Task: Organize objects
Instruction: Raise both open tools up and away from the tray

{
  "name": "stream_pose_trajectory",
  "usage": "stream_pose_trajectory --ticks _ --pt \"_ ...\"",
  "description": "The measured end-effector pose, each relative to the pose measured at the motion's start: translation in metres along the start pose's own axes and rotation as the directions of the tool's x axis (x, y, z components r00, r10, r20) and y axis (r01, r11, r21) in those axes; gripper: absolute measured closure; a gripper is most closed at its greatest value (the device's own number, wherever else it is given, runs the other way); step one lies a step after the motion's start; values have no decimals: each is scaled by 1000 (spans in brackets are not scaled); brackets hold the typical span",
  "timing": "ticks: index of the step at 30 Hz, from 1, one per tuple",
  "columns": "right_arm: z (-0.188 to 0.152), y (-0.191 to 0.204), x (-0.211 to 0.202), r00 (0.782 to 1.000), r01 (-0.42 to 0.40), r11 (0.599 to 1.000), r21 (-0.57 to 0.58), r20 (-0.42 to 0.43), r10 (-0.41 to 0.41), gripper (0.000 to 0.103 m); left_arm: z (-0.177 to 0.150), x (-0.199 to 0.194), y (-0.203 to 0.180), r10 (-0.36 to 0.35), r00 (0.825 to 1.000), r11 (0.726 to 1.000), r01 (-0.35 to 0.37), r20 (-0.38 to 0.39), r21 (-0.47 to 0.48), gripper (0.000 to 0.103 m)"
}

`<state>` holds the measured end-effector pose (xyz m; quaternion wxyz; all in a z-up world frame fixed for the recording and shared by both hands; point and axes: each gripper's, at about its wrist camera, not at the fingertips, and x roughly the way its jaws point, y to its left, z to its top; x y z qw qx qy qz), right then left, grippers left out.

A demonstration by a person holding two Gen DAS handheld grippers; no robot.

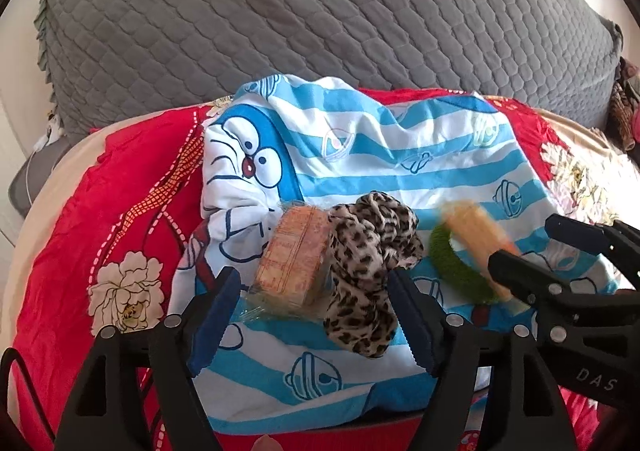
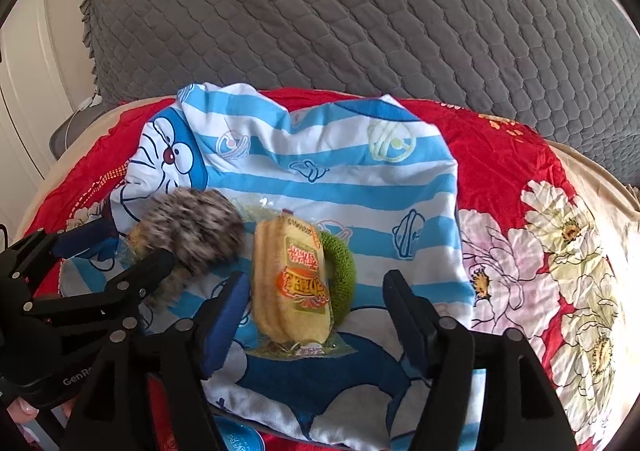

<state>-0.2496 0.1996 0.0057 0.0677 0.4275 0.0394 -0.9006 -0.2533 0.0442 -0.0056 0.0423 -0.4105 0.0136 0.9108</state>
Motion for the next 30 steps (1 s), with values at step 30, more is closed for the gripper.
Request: stream_pose_trajectory --ticks 30 --pt "-26 16 -77 999 -7 1000 -7 35 7 22 -18 -76 13 -3 1000 1000 4 21 -22 23"
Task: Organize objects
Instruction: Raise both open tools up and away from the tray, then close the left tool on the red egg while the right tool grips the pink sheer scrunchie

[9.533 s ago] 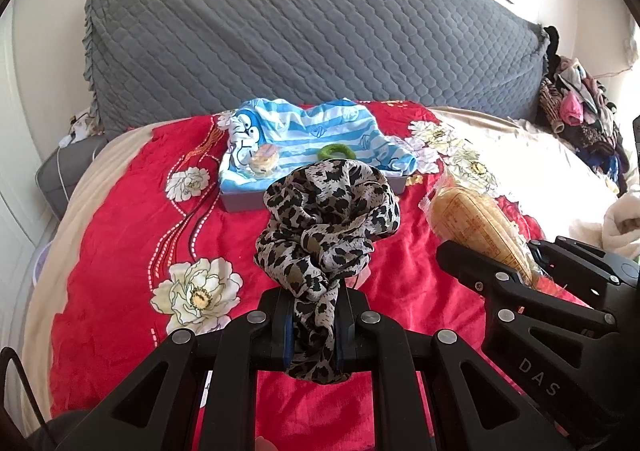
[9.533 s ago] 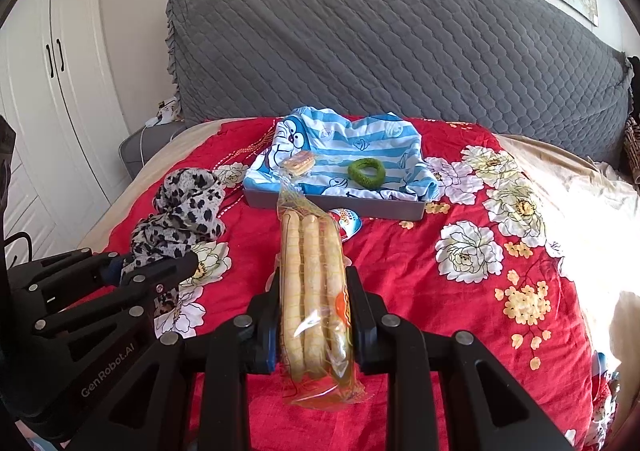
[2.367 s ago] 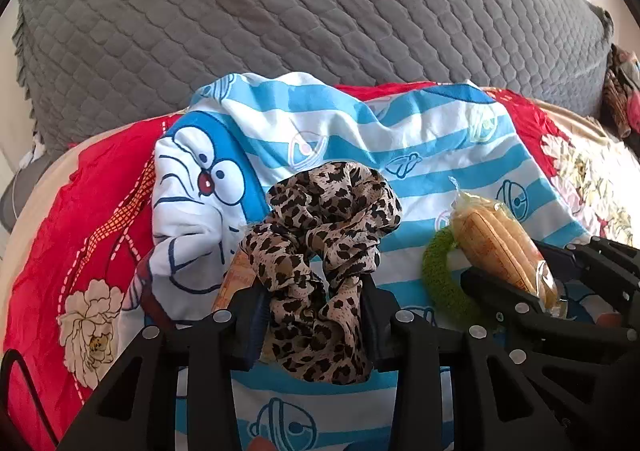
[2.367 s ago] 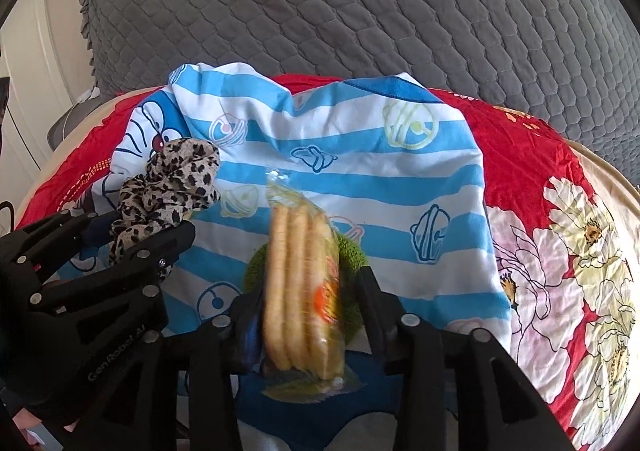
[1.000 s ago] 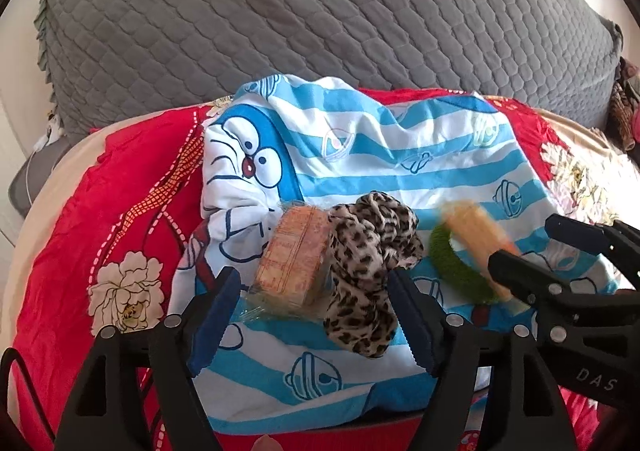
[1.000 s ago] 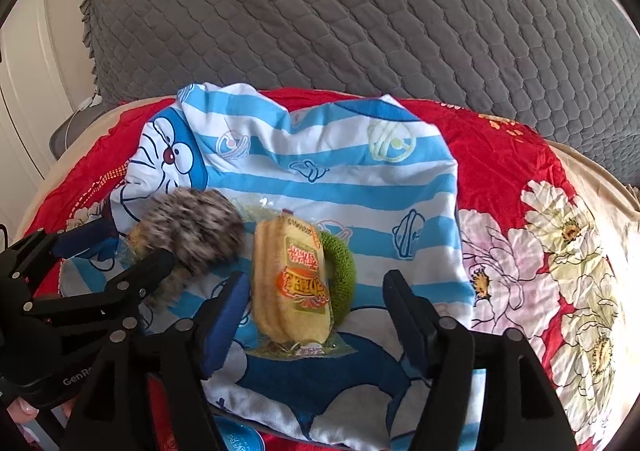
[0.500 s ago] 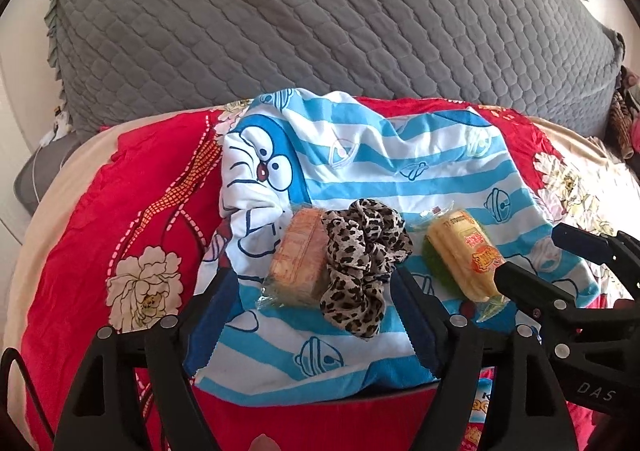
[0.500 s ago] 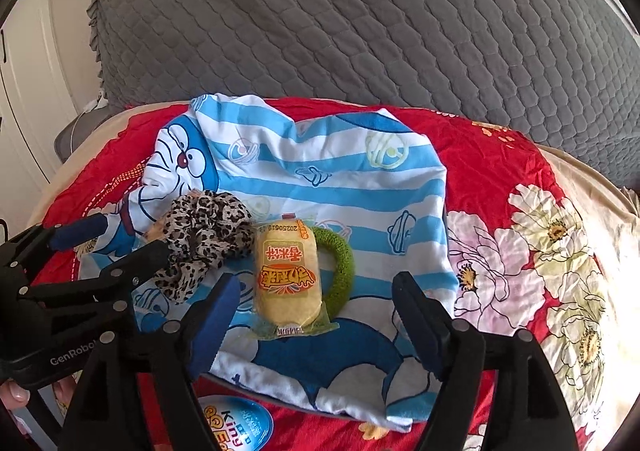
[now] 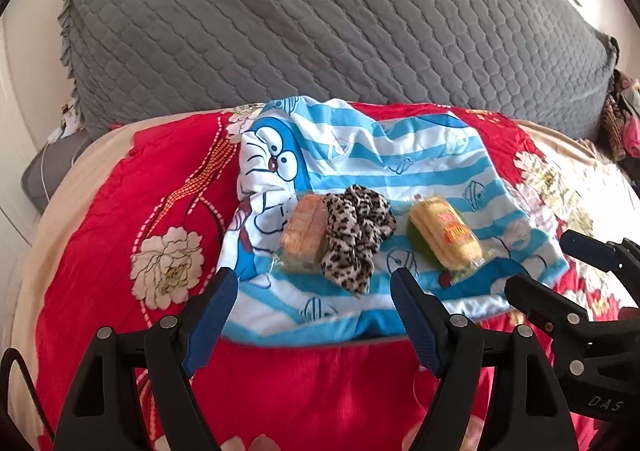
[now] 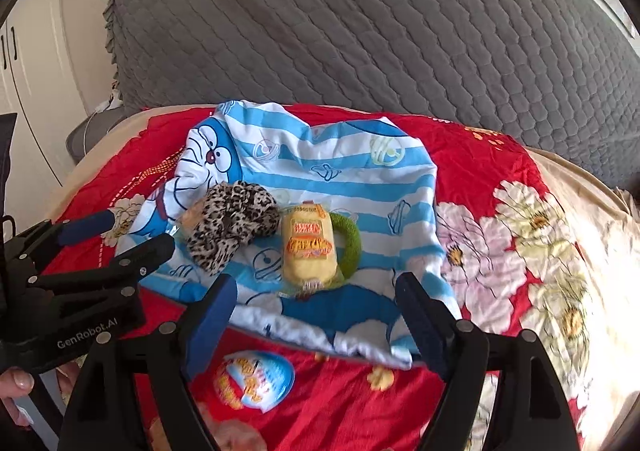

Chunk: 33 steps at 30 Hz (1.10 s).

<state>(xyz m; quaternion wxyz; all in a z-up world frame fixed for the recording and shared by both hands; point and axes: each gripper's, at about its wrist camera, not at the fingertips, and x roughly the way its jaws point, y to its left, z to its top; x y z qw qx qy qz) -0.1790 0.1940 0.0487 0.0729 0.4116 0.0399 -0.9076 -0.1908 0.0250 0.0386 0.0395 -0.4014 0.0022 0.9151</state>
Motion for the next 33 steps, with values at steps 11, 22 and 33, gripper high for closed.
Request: stream_pose_trajectory --ticks 11,22,33 --pt "-53 23 -43 1000 -4 1000 -16 -28 4 22 -23 -39 -7 -20 1000 1000 20 3 21 23" --pt "-89 39 -71 998 -10 1000 -15 -54 9 22 -47 -60 -36 -56 998 995 57 -7 83 23" --pt "-111 42 -73 998 -22 1000 -20 -67 20 22 -59 -52 -56 -71 997 989 76 -40 126 23"
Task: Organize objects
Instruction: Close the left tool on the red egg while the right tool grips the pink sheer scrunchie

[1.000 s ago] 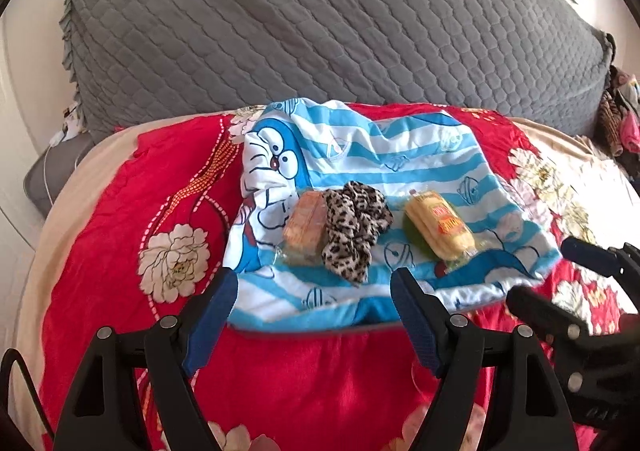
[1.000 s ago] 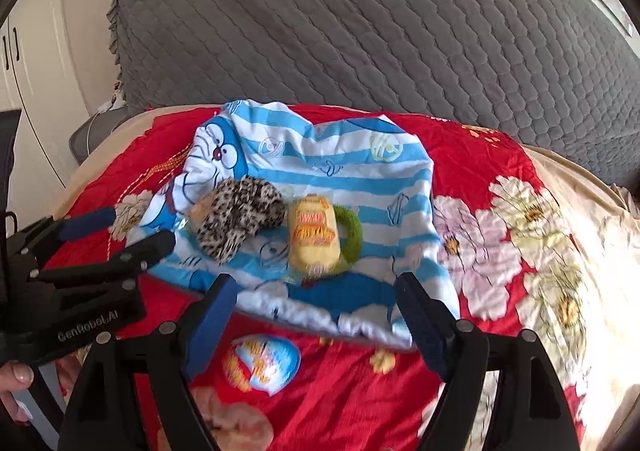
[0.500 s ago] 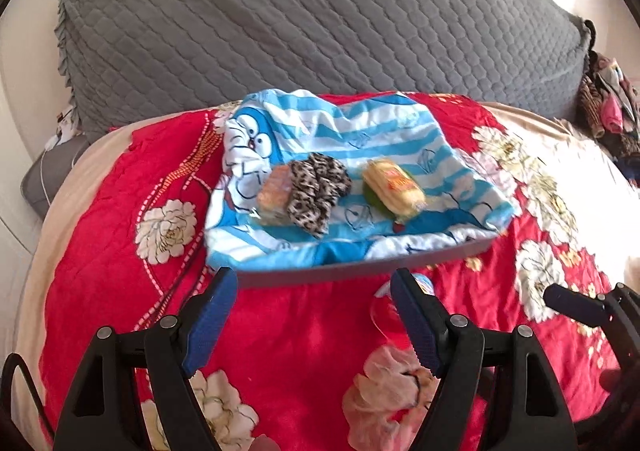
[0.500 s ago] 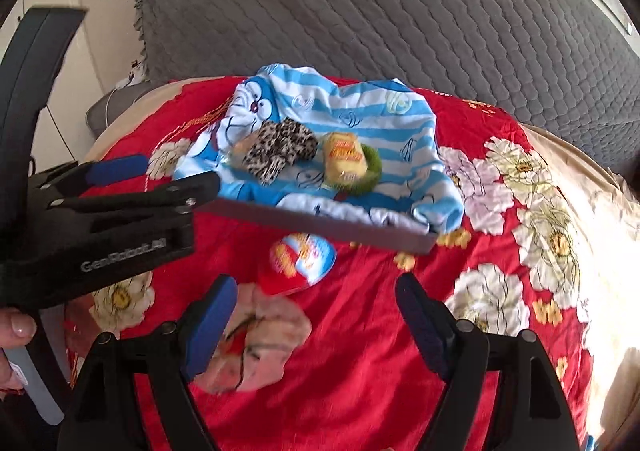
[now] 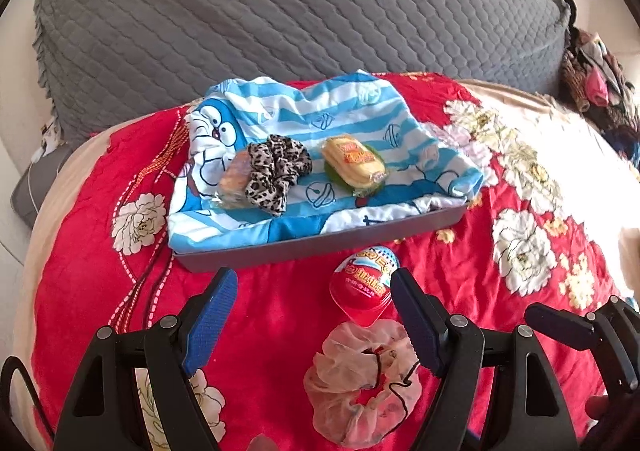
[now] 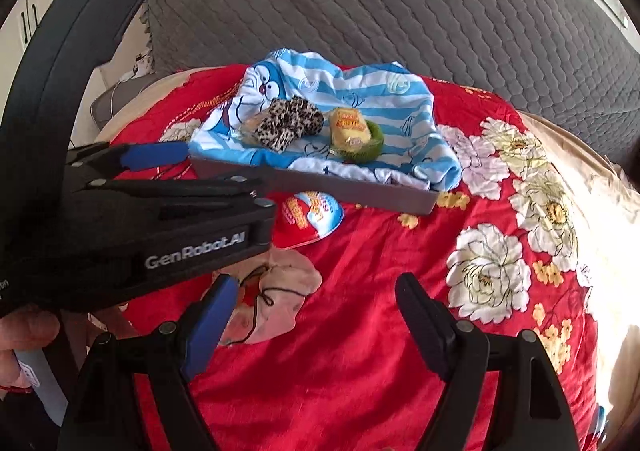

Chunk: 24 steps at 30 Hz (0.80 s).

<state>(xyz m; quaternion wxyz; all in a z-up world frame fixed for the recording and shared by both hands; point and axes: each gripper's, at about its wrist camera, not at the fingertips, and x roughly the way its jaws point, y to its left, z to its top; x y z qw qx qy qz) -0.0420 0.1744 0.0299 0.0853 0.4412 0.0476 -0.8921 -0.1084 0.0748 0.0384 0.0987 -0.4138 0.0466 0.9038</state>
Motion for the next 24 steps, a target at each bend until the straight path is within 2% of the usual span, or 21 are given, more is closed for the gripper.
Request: stream_pose_trajectory --ticks 10,19,24 --pt "-15 2 24 999 -42 999 4 -25 42 22 -4 28 -5 -54 998 999 54 -28 -1 23" --pt "-16 4 45 998 -40 999 15 -40 41 22 -4 57 -12 -115 991 993 118 -67 30 23" --pt "-15 6 59 997 -58 998 32 -50 59 22 -2 65 -10 -115 991 992 119 -70 51 23"
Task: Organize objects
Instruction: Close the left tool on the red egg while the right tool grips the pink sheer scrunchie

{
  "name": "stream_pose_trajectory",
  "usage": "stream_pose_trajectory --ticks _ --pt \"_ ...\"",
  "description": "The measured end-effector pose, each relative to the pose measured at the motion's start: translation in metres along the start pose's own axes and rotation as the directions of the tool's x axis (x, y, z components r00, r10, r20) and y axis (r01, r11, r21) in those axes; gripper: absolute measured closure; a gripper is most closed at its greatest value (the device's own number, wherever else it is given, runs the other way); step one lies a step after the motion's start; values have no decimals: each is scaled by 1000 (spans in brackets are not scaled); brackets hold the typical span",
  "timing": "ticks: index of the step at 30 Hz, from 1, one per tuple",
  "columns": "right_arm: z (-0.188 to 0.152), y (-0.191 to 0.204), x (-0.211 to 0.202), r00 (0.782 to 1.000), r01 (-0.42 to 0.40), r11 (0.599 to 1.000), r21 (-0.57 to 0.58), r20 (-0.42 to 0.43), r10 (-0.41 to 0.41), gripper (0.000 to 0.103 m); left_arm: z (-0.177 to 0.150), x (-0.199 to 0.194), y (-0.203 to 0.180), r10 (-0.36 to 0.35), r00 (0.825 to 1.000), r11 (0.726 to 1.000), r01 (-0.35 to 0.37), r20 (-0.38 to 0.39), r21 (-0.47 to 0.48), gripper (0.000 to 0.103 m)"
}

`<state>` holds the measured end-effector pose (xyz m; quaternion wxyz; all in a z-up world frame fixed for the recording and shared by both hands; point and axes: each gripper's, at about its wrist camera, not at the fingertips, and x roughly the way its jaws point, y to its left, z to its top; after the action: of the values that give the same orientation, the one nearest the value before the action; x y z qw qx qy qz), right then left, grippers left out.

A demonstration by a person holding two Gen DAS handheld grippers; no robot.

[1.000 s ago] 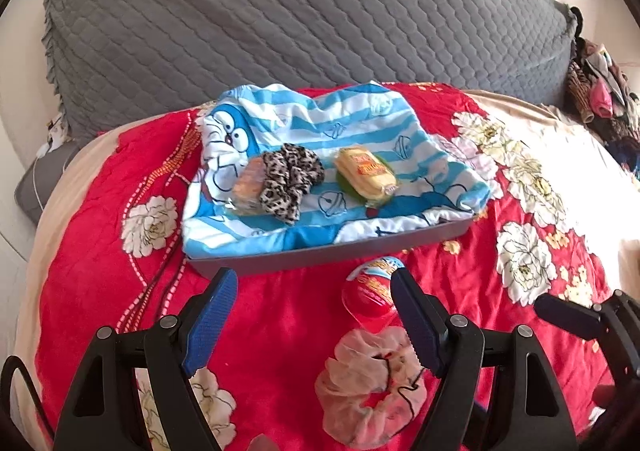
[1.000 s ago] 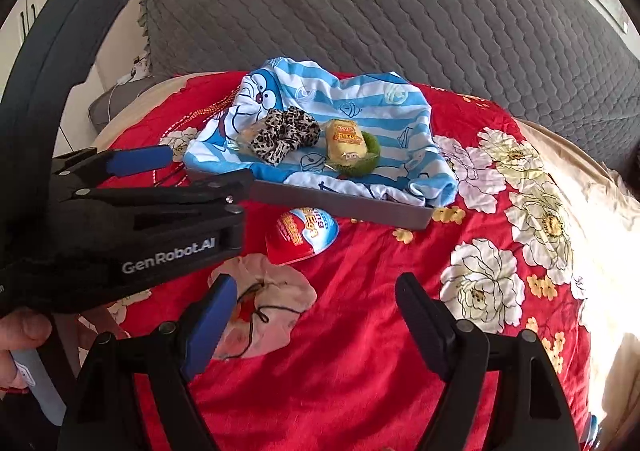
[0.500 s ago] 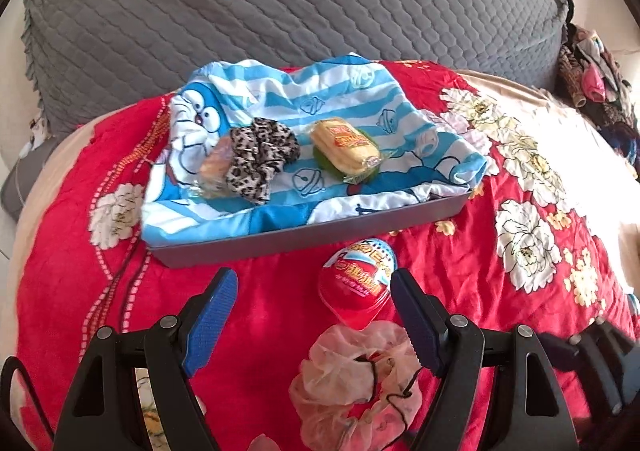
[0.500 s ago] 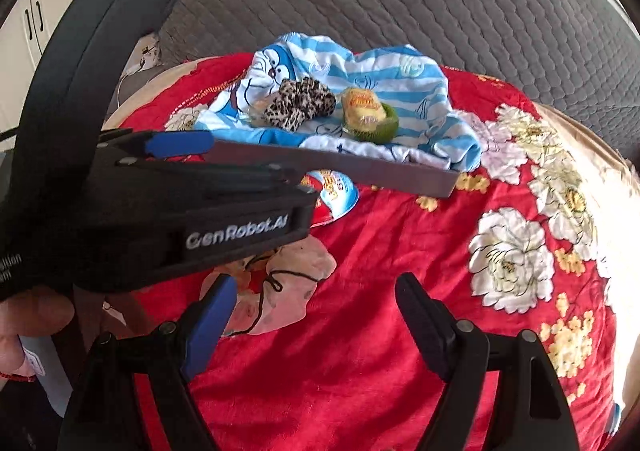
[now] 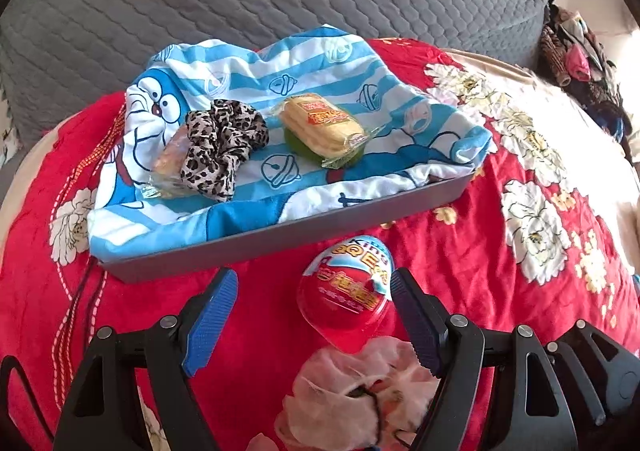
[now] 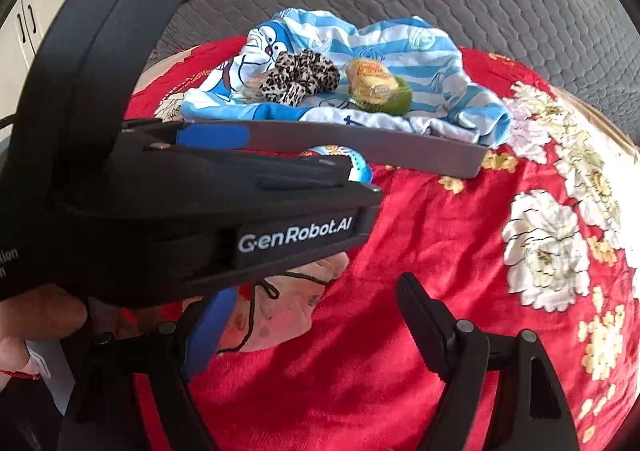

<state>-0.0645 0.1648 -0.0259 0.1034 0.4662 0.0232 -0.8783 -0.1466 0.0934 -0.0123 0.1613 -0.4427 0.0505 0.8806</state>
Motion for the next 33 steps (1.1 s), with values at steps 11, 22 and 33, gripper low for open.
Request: stream_pose_trajectory --ticks 11,22,33 --pt "5 3 19 1000 7 1000 -14 -15 -7 22 -1 10 8 -53 999 999 53 -4 -3 23" --pt "4 4 32 999 18 1000 -21 -33 -19 48 -2 24 3 -131 990 991 132 -43 30 27" --pt "7 3 36 999 0 999 -45 -33 -1 83 -2 25 6 -196 979 980 196 -51 8 50"
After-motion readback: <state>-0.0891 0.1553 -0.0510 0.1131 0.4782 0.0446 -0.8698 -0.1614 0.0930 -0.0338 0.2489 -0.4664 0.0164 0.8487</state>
